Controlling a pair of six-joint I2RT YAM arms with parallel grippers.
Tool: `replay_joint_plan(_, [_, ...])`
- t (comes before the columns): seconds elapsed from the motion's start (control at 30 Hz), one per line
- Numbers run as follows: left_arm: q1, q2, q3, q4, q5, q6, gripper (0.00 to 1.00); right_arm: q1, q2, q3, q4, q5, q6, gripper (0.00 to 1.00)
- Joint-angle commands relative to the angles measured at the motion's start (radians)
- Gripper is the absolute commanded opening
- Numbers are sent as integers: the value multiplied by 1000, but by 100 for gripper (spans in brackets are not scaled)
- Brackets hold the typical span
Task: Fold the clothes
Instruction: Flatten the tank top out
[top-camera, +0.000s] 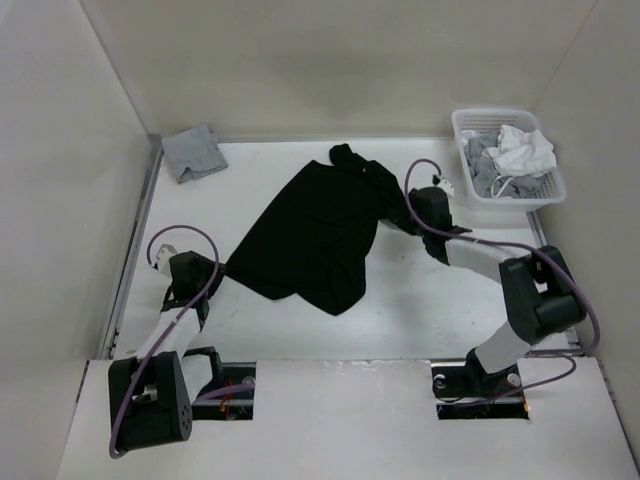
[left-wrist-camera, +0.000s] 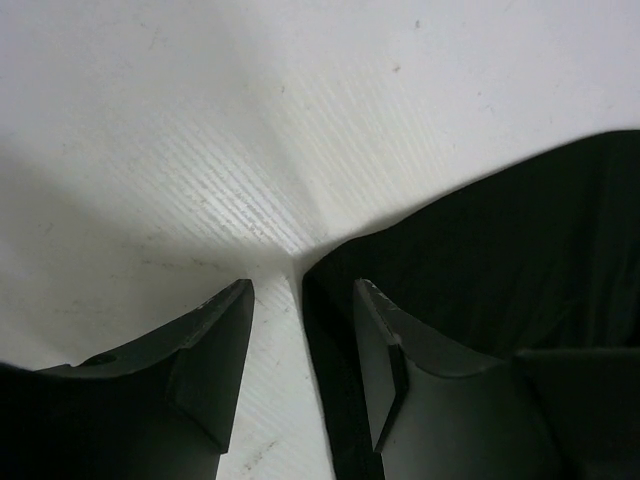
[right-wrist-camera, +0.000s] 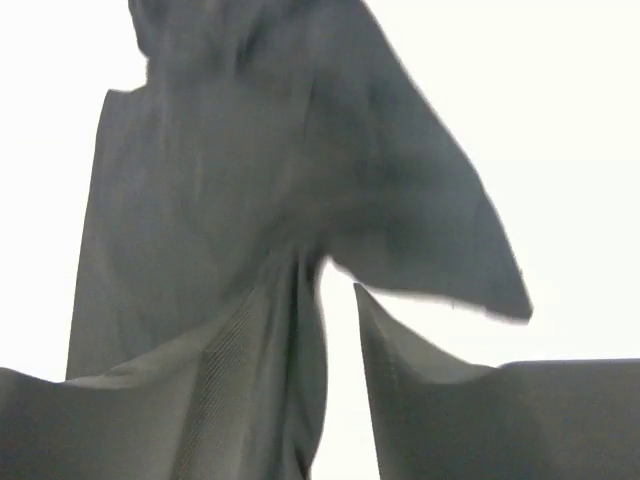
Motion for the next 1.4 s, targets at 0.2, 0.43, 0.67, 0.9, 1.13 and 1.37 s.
replay_joint_plan(0.2, [-12, 87, 45, 90, -12, 25, 41, 265, -251, -338, 72, -8, 0, 22])
replay_joint_plan(0.43, [-66, 181, 88, 134, -18, 0, 23, 420, -398, -464, 53, -86, 52, 55])
replay_joint_plan(0.67, [-81, 170, 96, 129, -21, -9, 8, 554, -334, -360, -22, -98, 86, 44])
replay_joint_plan(0.9, [-89, 135, 85, 124, -10, -13, 7, 595, -250, -265, -121, -46, 105, 39])
replay_joint_plan(1.13, [-101, 112, 76, 123, -7, -16, 7, 643, -203, -185, -325, 78, 94, 49])
replay_joint_plan(1.37, [-106, 89, 79, 123, 2, -27, 6, 670, -92, -99, -336, 80, 56, 42])
